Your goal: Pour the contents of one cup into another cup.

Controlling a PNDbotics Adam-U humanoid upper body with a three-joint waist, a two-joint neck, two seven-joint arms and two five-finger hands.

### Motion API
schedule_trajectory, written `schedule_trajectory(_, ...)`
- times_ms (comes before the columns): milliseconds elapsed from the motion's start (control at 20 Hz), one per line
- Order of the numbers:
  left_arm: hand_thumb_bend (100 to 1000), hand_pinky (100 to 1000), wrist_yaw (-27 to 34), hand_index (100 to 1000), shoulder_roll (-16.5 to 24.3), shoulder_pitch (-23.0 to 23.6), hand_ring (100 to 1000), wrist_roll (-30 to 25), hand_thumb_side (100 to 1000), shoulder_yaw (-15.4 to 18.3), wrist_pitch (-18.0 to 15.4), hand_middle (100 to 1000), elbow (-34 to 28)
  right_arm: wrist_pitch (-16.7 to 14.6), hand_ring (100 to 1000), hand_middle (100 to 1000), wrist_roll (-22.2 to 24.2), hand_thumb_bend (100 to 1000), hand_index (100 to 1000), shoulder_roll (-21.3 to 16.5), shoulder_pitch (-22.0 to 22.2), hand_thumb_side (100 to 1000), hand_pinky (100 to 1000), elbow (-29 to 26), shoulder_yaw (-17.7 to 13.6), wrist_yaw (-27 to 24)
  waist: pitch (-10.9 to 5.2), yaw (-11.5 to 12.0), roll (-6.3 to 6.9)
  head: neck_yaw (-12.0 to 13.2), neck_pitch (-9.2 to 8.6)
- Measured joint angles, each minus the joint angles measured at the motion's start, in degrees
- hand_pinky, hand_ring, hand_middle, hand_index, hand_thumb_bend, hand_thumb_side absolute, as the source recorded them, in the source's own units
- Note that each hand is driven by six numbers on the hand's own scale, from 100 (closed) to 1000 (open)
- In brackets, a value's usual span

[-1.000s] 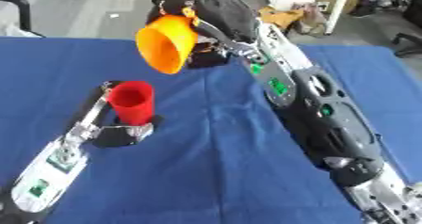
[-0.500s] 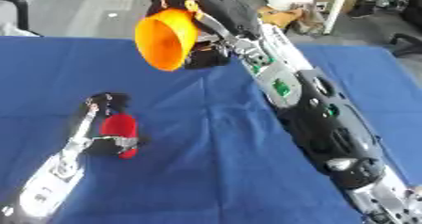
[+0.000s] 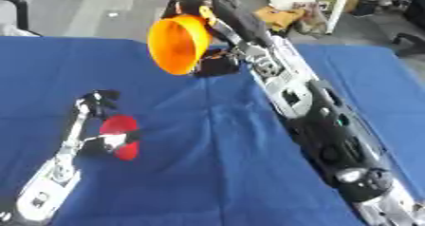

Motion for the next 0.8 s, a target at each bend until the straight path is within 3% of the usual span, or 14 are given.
schedule_trajectory(450,1000,413,8.34,768,1.38,1.80,622,-1.53,757,0.66,2.36,647,-5.83,12.49,571,290,6.44,171,507,4.33,6.22,173,499,-0.14,-0.12,-27.78,0.56,-0.03,0.34,-0.13,-0.19)
schedule_trajectory(600,1000,414,9.66,768,1.93,2.35,622,-1.52,754,0.99,2.63,648,-7.26,15.34,571,298,8.15,203,507,5.12,7.73,189,497,-0.67,-0.11,-33.11,0.67,0.13,0.55,-0.31,-0.21)
schedule_trajectory(800,1000,414,10.82,768,2.73,3.34,623,-1.38,754,1.33,2.94,648,-9.47,17.05,576,323,9.34,286,523,5.77,8.90,234,496,-0.80,-0.13,-35.84,0.86,0.39,1.03,-0.54,-0.44)
